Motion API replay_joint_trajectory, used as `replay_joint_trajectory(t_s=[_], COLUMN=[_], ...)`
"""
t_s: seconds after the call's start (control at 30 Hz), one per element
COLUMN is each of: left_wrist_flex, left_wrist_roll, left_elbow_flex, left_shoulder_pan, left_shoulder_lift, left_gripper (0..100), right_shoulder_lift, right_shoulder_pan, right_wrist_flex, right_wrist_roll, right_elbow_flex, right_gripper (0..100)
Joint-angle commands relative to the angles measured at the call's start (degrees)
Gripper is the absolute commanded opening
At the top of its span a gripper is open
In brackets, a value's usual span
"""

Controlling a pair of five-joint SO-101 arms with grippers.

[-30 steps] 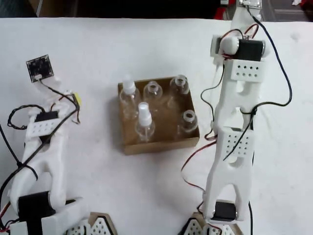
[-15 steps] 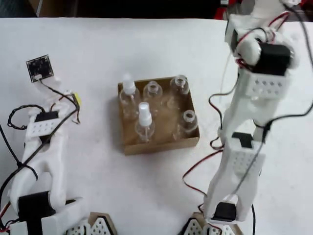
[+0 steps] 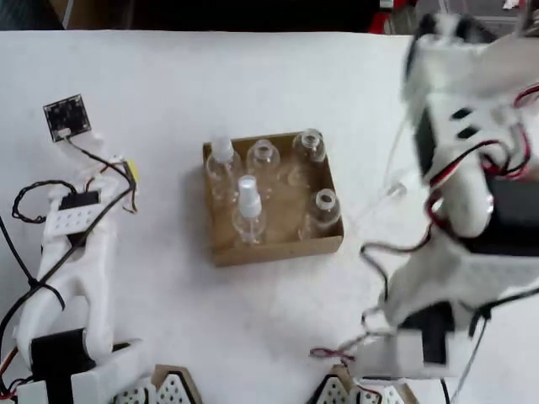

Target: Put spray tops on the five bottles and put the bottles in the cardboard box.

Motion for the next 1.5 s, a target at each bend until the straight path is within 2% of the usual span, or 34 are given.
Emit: replay_joint_trajectory(t_s=[0.0, 0.27, 0.37, 0.5, 0.73, 0.87, 1.07, 1.47], left_wrist_flex=[0.26, 0.26, 0.26, 0.26, 0.18, 0.18, 0.09, -0.26], left_wrist_roll=[-0.70, -0.70, -0.70, -0.70, -0.70, -0.70, -0.70, -0.70], left_elbow_flex=[-2.90, -2.99, -2.99, -3.08, -3.08, -3.16, -3.16, -3.16], left_shoulder_pan=[-0.48, -0.48, -0.48, -0.40, -0.40, -0.40, -0.40, -0.40], left_shoulder_lift=[-0.75, -0.75, -0.75, -0.75, -0.75, -0.75, -0.75, -0.66], left_gripper=[12, 12, 12, 12, 12, 12, 12, 12], right_shoulder_lift=[-14.02, -29.49, -33.36, -38.11, -37.32, -30.55, -22.02, -16.04], right_shoulder_pan=[-4.70, -5.41, -5.49, -10.42, -19.21, -20.88, -19.65, -19.56], right_wrist_flex=[-1.27, -20.09, -30.37, -48.31, -81.63, -93.85, -102.99, -103.60], right_wrist_roll=[-0.53, -0.53, -0.53, -0.18, -0.09, 0.00, -0.09, -0.53], right_elbow_flex=[19.60, 45.54, 58.55, 74.37, 90.64, 94.68, 94.77, 95.65], right_gripper=[1.6, 1.6, 1.6, 1.6, 1.7, 1.7, 1.6, 1.6])
